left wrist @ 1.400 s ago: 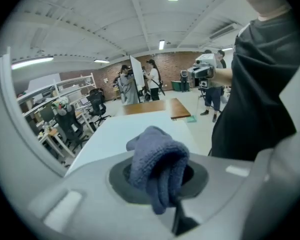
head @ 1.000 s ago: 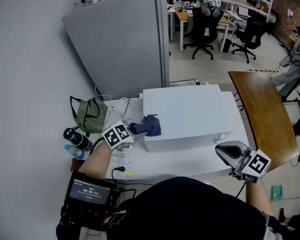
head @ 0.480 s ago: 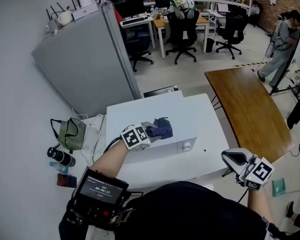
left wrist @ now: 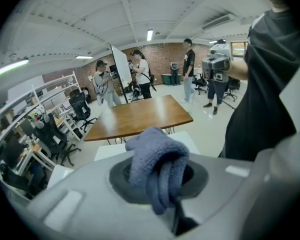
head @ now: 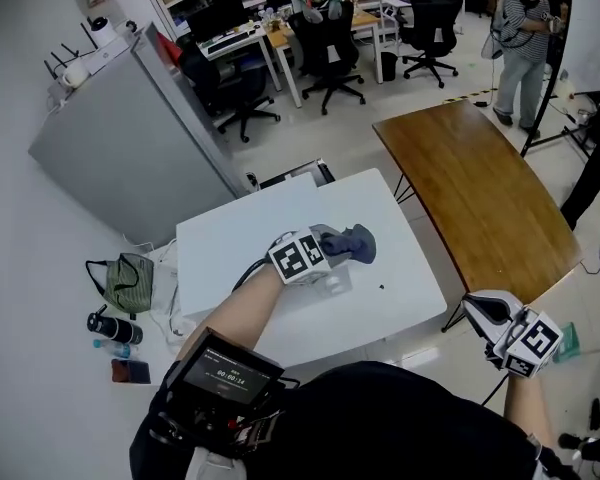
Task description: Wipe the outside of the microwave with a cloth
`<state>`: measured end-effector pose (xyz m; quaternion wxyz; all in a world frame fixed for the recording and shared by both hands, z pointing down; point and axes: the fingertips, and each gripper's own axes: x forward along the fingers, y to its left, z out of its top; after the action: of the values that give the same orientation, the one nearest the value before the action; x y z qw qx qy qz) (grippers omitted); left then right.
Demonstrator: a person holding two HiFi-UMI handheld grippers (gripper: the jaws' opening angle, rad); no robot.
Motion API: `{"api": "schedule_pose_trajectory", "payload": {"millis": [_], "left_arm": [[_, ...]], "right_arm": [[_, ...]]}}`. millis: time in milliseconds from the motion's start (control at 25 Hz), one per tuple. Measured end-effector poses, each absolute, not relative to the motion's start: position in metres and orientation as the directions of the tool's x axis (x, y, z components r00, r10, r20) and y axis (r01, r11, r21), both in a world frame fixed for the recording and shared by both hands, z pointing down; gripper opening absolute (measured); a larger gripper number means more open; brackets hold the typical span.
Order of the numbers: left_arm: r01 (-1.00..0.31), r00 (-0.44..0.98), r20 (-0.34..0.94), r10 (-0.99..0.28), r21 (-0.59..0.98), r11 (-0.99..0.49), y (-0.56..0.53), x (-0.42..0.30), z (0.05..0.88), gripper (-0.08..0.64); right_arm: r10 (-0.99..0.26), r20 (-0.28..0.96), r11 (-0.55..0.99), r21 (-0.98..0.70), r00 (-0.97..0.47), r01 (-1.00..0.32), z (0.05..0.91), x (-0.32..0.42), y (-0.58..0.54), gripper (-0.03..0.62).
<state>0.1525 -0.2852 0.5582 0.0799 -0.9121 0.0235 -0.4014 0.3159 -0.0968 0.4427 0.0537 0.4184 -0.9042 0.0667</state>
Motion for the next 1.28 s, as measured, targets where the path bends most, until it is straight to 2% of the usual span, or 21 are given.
{"api": "schedule_pose_trajectory", "payload": {"millis": [160,400,520,640,760,920,1080,1280], "left_arm": [[-0.031,0.715,0.684,-0.144,-0.175,-0.984,-0.26,0.091,0.531,0.057],[-0.164,0.674,0.691,-0.26,-0.204,-0.965,-0.233,-0.125,0.526,0.057],[-0.223,0.649,0.702,-0.294,-0.194,-0.955,-0.217,-0.213,0.534,0.058],[-0.254,0.648,0.697,-0.308,-0.184,-0.95,-0.21,-0.257,0.546,0.057],[-0.242,0.672,0.68,-0.295,-0.175,-0.954,-0.21,-0.264,0.553,0.058],[-0.225,0.684,0.675,-0.277,-0.166,-0.96,-0.214,-0.239,0.554,0.058],[-0.179,0.66,0.705,-0.26,-0.188,-0.966,-0.228,-0.163,0.559,0.057],[-0.155,0.638,0.735,-0.23,-0.17,-0.973,-0.256,-0.034,0.558,0.057]], "right_arm": [[-0.708,0.155,0.692,-0.043,-0.689,-0.721,0.432,0.268,-0.098,0.006],[-0.597,0.105,0.798,-0.021,-0.795,-0.602,0.4,0.114,-0.1,0.006],[-0.545,0.152,0.833,-0.01,-0.824,-0.553,0.408,0.054,-0.092,0.006],[-0.497,0.214,0.859,-0.01,-0.841,-0.511,0.412,0.012,-0.08,0.006],[-0.49,0.238,0.862,-0.013,-0.839,-0.507,0.409,-0.001,-0.074,0.006],[-0.517,0.234,0.845,-0.013,-0.823,-0.534,0.408,0.018,-0.075,0.006],[-0.537,0.212,0.834,-0.015,-0.817,-0.552,0.411,0.07,-0.08,0.006],[-0.618,0.17,0.779,0.004,-0.767,-0.627,0.416,0.191,-0.083,0.006]]}}
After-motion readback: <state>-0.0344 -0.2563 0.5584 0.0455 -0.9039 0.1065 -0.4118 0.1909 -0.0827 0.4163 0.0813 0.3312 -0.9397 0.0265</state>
